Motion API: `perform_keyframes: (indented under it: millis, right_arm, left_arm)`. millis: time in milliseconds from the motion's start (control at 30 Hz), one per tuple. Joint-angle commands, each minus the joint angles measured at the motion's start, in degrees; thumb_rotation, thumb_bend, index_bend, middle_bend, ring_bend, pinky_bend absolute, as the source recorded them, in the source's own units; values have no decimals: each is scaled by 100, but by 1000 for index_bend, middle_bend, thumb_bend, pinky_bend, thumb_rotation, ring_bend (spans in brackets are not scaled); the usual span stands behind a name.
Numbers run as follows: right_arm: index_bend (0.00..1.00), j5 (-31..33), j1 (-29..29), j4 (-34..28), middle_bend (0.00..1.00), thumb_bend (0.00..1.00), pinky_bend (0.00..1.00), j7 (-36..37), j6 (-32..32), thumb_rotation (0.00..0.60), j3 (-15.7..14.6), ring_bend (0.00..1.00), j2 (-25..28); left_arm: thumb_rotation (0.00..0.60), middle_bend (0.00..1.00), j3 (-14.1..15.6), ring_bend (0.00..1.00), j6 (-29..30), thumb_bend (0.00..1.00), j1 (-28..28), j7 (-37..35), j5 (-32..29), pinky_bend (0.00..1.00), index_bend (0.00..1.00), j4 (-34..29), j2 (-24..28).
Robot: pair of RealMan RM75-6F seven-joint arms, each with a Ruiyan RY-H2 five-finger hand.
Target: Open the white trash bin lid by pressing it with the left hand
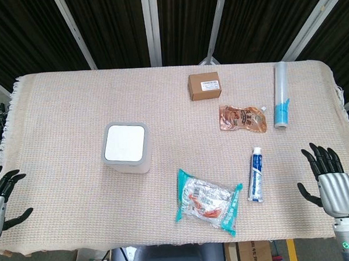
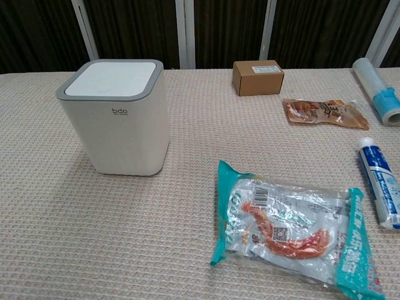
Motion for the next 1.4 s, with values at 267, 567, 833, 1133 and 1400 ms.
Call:
perform_keyframes:
  millis: [267, 567, 833, 1133, 1400]
  right_arm:
    - [133, -22, -16, -44, 18, 303, 16, -140, -27, 600, -42, 34, -41]
    - [133, 0, -34, -118, 19, 303, 16, -203, -19, 600, -33, 34, -48]
    - [133, 64, -74, -183, 18, 303, 16, -223, 12, 600, -8, 34, 3]
    - [133, 171, -41, -167, 18, 304, 16, -244, -146, 600, -8, 34, -20]
    - [132, 171, -17, -193, 18, 303, 17, -281, -251, 600, -50, 34, -43]
  left_arm:
    - [600, 189, -48, 0, -81, 154, 41, -31, 91, 0, 230, 19, -2]
    - [600, 199, -112, 3, -60, 155, 105, -139, 146, 25, 230, 34, 34]
    - [600, 207, -153, 9, -254, 157, 76, -212, 123, 30, 230, 59, 29]
    - [600, 424, -648, 243, -468, 315, -292, -46, -8, 340, 228, 93, -99]
    - [600, 791, -1256, 606, -1534, 509, -1230, 804, -282, 647, 255, -737, 140]
